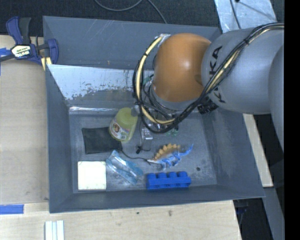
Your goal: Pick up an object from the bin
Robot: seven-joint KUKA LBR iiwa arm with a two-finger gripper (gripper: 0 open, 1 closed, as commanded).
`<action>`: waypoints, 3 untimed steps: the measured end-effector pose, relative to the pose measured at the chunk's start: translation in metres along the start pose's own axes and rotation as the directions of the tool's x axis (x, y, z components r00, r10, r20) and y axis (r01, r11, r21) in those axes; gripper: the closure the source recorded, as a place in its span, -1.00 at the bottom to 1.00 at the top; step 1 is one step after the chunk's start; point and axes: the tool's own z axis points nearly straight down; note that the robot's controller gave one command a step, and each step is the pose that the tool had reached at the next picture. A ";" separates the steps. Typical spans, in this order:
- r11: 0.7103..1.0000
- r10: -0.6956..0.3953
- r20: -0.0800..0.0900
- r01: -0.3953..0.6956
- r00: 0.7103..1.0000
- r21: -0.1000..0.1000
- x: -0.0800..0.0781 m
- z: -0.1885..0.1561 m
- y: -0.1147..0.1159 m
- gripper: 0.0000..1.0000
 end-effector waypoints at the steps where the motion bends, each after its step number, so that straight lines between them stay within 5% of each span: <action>1: 1.000 0.003 0.009 -0.003 1.000 -0.001 -0.002 -0.005 -0.001 -1.00; 2: 1.000 0.024 0.005 -0.024 1.000 0.000 0.039 0.036 -0.066 -1.00; 3: 0.998 -0.070 0.009 0.070 0.998 0.001 0.031 0.042 -0.082 -1.00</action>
Offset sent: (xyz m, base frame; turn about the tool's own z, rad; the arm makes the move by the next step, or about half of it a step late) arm -0.0418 -0.0695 -0.0381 0.0262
